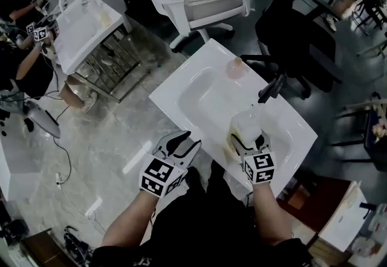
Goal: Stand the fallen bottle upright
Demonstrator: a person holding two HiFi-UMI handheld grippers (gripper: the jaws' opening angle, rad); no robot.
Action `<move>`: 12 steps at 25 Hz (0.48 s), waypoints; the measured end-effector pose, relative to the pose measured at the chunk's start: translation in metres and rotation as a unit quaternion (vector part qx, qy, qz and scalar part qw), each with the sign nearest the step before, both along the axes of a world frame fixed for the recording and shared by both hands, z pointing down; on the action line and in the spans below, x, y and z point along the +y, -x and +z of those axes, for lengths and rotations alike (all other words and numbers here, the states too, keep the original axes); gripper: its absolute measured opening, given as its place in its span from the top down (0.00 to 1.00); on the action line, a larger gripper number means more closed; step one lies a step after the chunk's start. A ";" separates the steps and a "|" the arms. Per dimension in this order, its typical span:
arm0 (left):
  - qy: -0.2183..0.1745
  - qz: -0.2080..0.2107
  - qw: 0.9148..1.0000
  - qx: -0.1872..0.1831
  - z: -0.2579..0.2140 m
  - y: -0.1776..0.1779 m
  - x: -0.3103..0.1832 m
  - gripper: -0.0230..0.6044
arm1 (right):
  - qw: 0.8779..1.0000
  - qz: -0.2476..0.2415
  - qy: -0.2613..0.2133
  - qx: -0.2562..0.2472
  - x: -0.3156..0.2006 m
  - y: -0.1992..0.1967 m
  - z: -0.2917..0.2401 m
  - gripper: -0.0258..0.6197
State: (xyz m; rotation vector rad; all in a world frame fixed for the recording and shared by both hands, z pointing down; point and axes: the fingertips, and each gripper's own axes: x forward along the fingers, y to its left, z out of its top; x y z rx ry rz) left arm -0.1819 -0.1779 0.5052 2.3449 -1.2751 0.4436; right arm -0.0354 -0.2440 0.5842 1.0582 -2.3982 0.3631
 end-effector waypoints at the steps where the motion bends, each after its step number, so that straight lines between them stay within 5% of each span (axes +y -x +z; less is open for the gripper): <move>1: -0.001 0.004 1.000 0.002 -0.002 0.000 0.002 0.70 | 1.000 0.013 0.000 -0.009 0.002 -0.006 -0.007 0.44; 12: -0.013 0.050 0.998 0.022 -0.029 -0.064 0.005 0.72 | 0.995 0.094 -0.024 -0.033 0.032 -0.104 -0.065 0.44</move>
